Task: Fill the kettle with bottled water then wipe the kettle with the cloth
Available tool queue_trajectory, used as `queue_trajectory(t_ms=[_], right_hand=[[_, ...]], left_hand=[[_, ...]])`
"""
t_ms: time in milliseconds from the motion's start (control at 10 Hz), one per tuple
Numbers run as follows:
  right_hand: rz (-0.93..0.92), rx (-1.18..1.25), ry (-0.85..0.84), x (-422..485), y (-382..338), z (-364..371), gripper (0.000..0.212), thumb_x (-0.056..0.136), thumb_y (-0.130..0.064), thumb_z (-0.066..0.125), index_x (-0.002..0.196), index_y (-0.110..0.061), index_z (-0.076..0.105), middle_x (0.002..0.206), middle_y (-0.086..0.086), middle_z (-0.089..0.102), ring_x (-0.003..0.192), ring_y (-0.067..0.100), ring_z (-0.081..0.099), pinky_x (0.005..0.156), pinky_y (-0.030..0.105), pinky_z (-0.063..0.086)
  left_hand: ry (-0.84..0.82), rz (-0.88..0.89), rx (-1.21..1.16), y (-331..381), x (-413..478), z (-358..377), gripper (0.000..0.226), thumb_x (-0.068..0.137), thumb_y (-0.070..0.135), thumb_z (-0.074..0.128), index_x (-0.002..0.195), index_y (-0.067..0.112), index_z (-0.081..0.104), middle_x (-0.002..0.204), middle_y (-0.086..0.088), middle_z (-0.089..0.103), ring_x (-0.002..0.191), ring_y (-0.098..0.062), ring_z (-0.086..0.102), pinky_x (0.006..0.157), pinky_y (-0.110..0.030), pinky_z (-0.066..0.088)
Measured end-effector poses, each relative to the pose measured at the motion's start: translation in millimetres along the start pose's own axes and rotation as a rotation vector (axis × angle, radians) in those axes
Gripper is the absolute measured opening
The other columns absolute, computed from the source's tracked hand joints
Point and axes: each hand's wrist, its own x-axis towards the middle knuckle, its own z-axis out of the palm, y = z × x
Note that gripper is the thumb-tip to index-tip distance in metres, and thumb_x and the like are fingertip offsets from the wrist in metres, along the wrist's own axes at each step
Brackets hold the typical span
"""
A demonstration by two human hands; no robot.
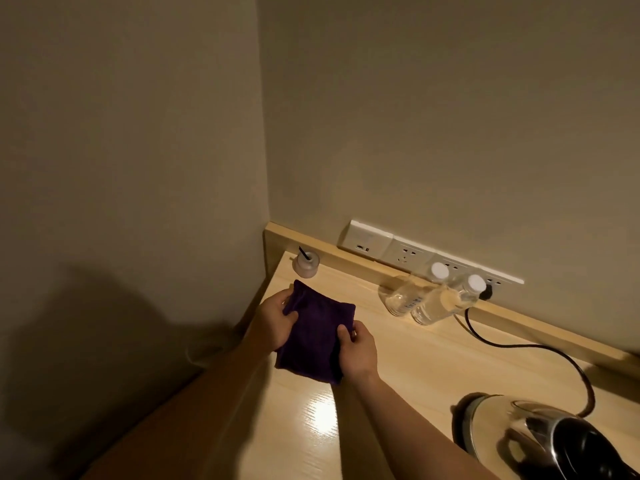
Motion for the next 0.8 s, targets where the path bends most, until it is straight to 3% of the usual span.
queue_trajectory(t_ms=[100, 200, 300, 400, 500, 600, 800], right_hand=[[0.006, -0.153, 0.078, 7.0, 6.0, 5.4, 0.012, 0.104, -0.027, 0.059, 0.100, -0.015, 0.059, 0.090, -0.002, 0.068, 0.087, 0.023, 0.066, 0.075, 0.036, 0.053], [-0.050, -0.375, 0.151, 5.0, 11.2, 1.7, 0.021, 0.100, -0.035, 0.063, 0.103, -0.019, 0.051, 0.098, -0.002, 0.062, 0.090, 0.020, 0.062, 0.079, 0.040, 0.054], [-0.362, -0.741, 0.186, -1.3, 13.0, -5.3, 0.043, 0.096, -0.047, 0.063, 0.128, -0.021, 0.051, 0.124, 0.000, 0.056, 0.114, 0.022, 0.055, 0.092, 0.034, 0.049], [-0.506, -0.949, -0.060, 1.0, 15.8, -7.0, 0.087, 0.098, -0.064, 0.047, 0.165, -0.023, 0.011, 0.172, -0.005, 0.008, 0.160, 0.020, 0.009, 0.127, 0.036, 0.019], [-0.461, -1.086, -0.180, 6.5, 24.5, -6.2, 0.094, 0.098, -0.076, 0.025, 0.163, -0.022, -0.015, 0.169, -0.003, -0.025, 0.157, 0.016, -0.022, 0.131, 0.041, -0.001], [-0.424, -1.173, -0.196, 7.5, 27.3, -5.3, 0.093, 0.098, -0.078, 0.015, 0.162, -0.020, -0.019, 0.169, 0.000, -0.027, 0.156, 0.019, -0.026, 0.130, 0.043, -0.005], [-0.503, -1.140, -0.158, -6.9, 11.0, -19.2, 0.092, 0.097, -0.079, 0.014, 0.162, -0.023, -0.019, 0.170, -0.002, -0.026, 0.157, 0.018, -0.025, 0.131, 0.045, -0.002]], left_hand=[[0.070, 0.059, 0.111, -10.5, 2.9, 4.4, 0.050, 0.093, 0.000, 0.064, 0.142, 0.006, 0.054, 0.133, -0.014, 0.066, 0.124, -0.030, 0.062, 0.098, -0.026, 0.044], [0.203, 0.210, 0.407, -23.9, -0.3, 4.7, 0.059, 0.088, 0.012, 0.074, 0.143, 0.006, 0.053, 0.126, -0.017, 0.065, 0.113, -0.030, 0.066, 0.092, -0.024, 0.045], [0.255, 0.464, 0.691, -32.8, -2.2, 7.0, 0.065, 0.090, 0.027, 0.071, 0.147, 0.004, 0.049, 0.142, -0.018, 0.057, 0.127, -0.030, 0.059, 0.105, -0.028, 0.040], [0.093, 0.578, 0.875, -47.9, 4.3, 13.4, 0.070, 0.100, 0.046, 0.044, 0.160, 0.014, 0.027, 0.168, -0.004, 0.022, 0.156, -0.022, 0.022, 0.125, -0.041, 0.018], [0.003, 0.529, 0.966, -61.5, 8.5, 17.2, 0.069, 0.101, 0.051, 0.037, 0.160, 0.016, 0.025, 0.168, -0.001, 0.020, 0.156, -0.020, 0.022, 0.125, -0.047, 0.017], [0.004, 0.514, 1.007, -65.6, 10.5, 19.5, 0.069, 0.101, 0.052, 0.038, 0.159, 0.016, 0.028, 0.167, -0.002, 0.024, 0.155, -0.020, 0.025, 0.124, -0.051, 0.019], [0.129, 0.535, 0.949, -44.0, -7.2, 7.8, 0.072, 0.099, 0.057, 0.038, 0.158, 0.016, 0.033, 0.165, -0.002, 0.028, 0.154, -0.024, 0.029, 0.124, -0.050, 0.014]])
